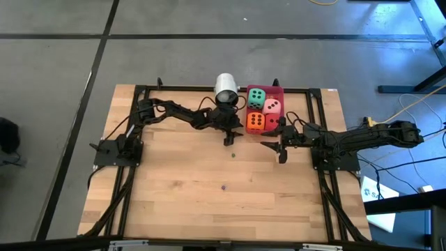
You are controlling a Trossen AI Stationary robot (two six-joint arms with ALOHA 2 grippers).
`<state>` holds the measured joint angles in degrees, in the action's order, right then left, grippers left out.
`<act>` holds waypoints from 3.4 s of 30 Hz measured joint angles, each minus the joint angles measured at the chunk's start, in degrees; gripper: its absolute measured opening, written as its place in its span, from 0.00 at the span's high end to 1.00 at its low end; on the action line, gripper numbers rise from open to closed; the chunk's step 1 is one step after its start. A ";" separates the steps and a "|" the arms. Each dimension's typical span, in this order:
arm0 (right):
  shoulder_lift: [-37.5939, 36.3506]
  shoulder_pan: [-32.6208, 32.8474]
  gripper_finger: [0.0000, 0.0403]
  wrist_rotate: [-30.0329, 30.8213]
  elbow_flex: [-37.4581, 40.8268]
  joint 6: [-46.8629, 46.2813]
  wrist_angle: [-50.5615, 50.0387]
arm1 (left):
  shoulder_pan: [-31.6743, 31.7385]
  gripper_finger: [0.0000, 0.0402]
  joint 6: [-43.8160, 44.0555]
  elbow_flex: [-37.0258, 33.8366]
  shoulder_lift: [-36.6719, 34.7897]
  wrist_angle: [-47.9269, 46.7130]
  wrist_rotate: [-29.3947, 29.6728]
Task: Pick & Place Dice
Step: Move the small orange dice to the middle of the table
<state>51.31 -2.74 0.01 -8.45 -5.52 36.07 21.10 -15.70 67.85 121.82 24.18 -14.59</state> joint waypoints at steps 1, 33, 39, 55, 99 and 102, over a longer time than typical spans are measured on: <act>0.00 0.00 0.56 0.00 0.00 0.00 0.00 | 0.00 0.50 -0.01 0.00 0.00 0.01 0.00; 0.00 0.01 0.56 0.15 0.00 0.01 -0.43 | -1.94 0.50 -1.04 4.33 -4.54 -9.26 3.03; 0.00 0.00 0.56 0.19 0.00 -0.48 -1.34 | -4.82 0.60 -3.91 4.35 -8.03 -20.46 3.37; 14.06 -1.68 0.56 9.07 -24.94 8.60 -34.58 | -6.75 0.92 -1.37 -9.26 -27.68 -30.03 -8.74; 64.99 -18.69 0.99 8.17 -78.97 25.70 -82.94 | -7.04 0.93 14.88 -46.21 -52.76 14.58 -16.98; 66.07 -18.64 0.99 8.90 -78.97 25.73 -83.35 | -7.15 0.93 14.88 -46.21 -52.75 14.57 -16.98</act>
<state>117.38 -21.38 8.91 -87.42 20.21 -47.28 13.96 -0.82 21.65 69.07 38.75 -31.57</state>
